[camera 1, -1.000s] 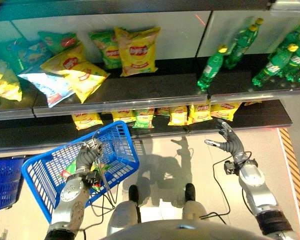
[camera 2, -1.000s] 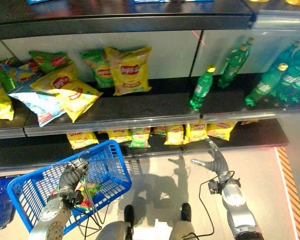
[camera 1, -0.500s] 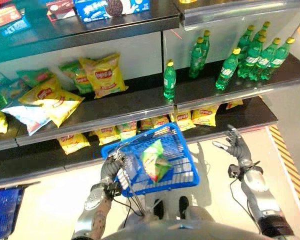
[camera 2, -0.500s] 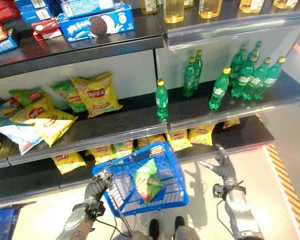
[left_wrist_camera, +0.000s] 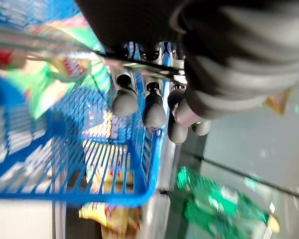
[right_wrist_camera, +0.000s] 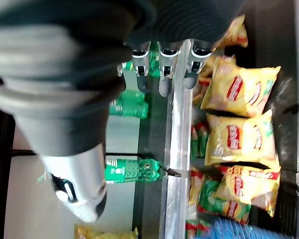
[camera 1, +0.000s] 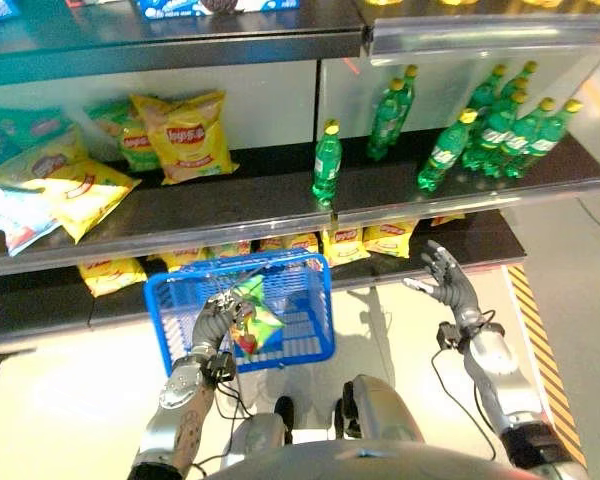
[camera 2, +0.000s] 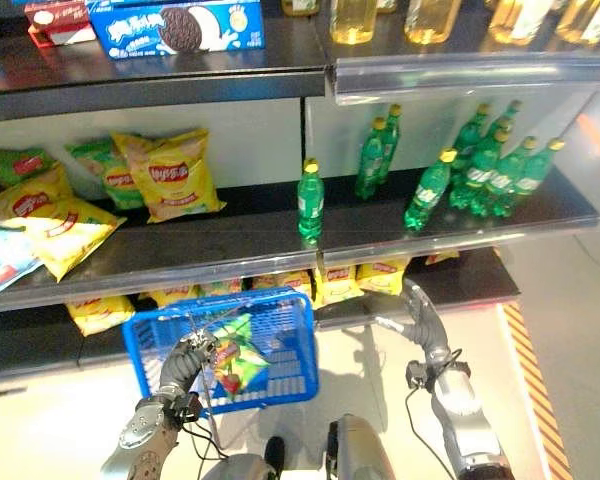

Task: Pick up the snacks into the basket

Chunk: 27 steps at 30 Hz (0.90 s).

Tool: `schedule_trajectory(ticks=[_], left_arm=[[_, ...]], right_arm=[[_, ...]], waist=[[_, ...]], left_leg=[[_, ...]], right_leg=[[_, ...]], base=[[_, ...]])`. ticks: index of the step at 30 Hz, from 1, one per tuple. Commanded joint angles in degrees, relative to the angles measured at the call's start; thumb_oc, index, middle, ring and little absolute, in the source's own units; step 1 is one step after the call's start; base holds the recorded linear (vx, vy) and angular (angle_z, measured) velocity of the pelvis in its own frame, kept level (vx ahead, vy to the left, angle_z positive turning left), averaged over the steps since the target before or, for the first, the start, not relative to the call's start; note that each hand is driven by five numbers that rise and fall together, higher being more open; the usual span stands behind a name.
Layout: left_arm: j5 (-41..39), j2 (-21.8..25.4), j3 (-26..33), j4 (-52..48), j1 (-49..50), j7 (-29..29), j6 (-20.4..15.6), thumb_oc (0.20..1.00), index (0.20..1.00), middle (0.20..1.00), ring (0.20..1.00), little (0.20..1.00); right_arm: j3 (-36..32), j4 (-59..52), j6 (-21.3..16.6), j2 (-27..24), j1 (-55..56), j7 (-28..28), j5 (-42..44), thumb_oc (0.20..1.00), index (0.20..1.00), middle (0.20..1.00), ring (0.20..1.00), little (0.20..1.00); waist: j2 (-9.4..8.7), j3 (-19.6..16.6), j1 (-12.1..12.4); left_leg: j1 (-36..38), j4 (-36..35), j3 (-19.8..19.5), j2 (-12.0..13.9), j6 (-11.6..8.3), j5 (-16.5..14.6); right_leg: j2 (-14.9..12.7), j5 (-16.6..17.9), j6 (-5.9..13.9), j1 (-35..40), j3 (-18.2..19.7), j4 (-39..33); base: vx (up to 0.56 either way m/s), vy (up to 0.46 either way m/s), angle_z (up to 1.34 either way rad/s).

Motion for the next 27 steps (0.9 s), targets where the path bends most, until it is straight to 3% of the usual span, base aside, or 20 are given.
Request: schedule_trajectory(ticks=[1, 2, 5, 7, 11, 13, 14, 19, 27], left_arm=[[1.4, 3.5, 0.6, -8.5, -0.5, -2.0, -6.1, 0.2, 0.2, 0.2, 0.2, 0.2], [2.7, 3.5, 0.2, -8.1, 0.1, -2.4, -6.0, 0.2, 0.2, 0.2, 0.2, 0.2], [2.6, 2.6, 1.2, -9.9, 1.8, -2.5, -6.3, 0.2, 0.2, 0.2, 0.2, 0.2], [1.0, 3.1, 1.6, -11.4, 2.4, -2.8, -6.7, 0.2, 0.2, 0.2, 0.2, 0.2], [1.4, 3.9, 0.2, -11.9, 0.9, -2.8, -6.4, 0.2, 0.2, 0.2, 0.2, 0.2], [1.7, 4.2, -0.1, -12.4, -0.2, -2.8, -6.3, 0.2, 0.2, 0.2, 0.2, 0.2], [1.1, 4.4, -1.7, -12.4, -1.8, -2.6, -6.3, 0.2, 0.2, 0.2, 0.2, 0.2], [1.6, 6.2, -4.1, -12.9, -3.1, -1.9, -6.8, 0.2, 0.2, 0.2, 0.2, 0.2], [-0.2, 9.4, -6.1, -14.8, -2.9, -1.0, -7.1, 0.2, 0.2, 0.2, 0.2, 0.2]], right_arm=[[-2.6, -3.3, -2.4, 0.8, 0.1, 0.1, 1.4, 1.0, 1.0, 1.0, 1.0, 1.0], [-2.5, -5.5, -2.3, 1.1, 2.2, 0.9, 1.7, 1.0, 1.0, 1.0, 1.0, 1.0], [-1.6, -4.8, -2.7, 0.4, 0.7, 0.7, 1.4, 1.0, 1.0, 1.0, 1.0, 1.0], [-2.1, -5.7, -2.9, 0.0, -0.8, 0.2, 2.6, 1.0, 1.0, 1.0, 1.0, 1.0], [-3.0, -5.3, -2.7, -1.4, -1.9, -1.0, 2.4, 1.0, 1.0, 1.0, 1.0, 1.0], [-3.6, -5.4, -2.9, -2.2, -2.8, -1.4, 2.5, 1.0, 1.0, 1.0, 1.0, 1.0], [-4.3, -5.6, -3.6, -3.1, -3.8, -3.0, 3.3, 1.0, 1.0, 1.0, 1.0, 1.0], [-4.1, -3.6, -3.7, -3.0, -9.8, -7.2, 2.5, 1.0, 1.0, 1.0, 1.0, 1.0], [-2.9, 2.3, -3.3, -4.4, -18.9, -13.9, 2.7, 1.0, 1.0, 1.0, 1.0, 1.0]], waist=[[-4.65, -5.0, -0.6], [-5.41, -5.5, 0.1], [-5.71, -5.6, 0.5], [-4.87, -5.6, 0.8], [-3.94, -4.8, 0.5], [-3.81, -3.6, 0.2], [-3.66, -1.4, -0.3], [-3.32, 0.8, -0.2], [-4.39, 3.2, 1.6]], left_leg=[[1.7, -4.9, -0.5, -7.3, 0.11, 2.1], [2.1, -4.0, -2.7, -8.2, -0.72, 1.2], [2.3, -4.6, -3.0, -8.2, -1.11, 1.2], [0.8, -5.8, -3.0, -6.6, -2.34, 2.5], [-1.0, -4.0, -3.4, -6.2, -2.99, 2.0], [-2.9, -0.6, -2.3, -5.9, -3.42, 1.0], [-5.6, 1.1, 1.8, -3.6, -3.98, 1.2], [-9.9, 1.0, 2.0, -4.2, -3.04, 2.5], [-11.3, 0.6, 2.9, -4.9, -2.28, 2.7]], right_leg=[[1.6, 6.5, 2.11, 2.5, 7.9, -14.0], [0.6, 7.8, 2.47, 4.7, 6.5, -16.2], [-0.7, 10.5, 3.04, 5.3, 4.8, -17.7], [-0.1, 9.8, 2.1, 4.7, 4.2, -17.3], [-0.4, 8.2, 0.88, 4.8, 1.6, -16.0], [-0.9, 7.2, 0.51, 4.6, 0.2, -15.1], [-1.0, 5.3, 0.17, 4.0, -1.5, -12.5], [-0.9, 6.0, 0.39, -1.9, -2.7, -8.8], [-1.4, 6.7, 0.55, -3.5, -1.7, -8.9]], base=[[0.23, -0.198, 1.25], [0.14, -0.126, 1.42], [0.1, -0.211, 1.45], [0.0, -0.174, 0.54], [0.01, -0.121, 0.47], [-0.13, -0.047, 0.69], [-0.2, -0.051, 0.54], [-0.15, 0.007, 0.45], [-0.03, 0.047, -0.04]])
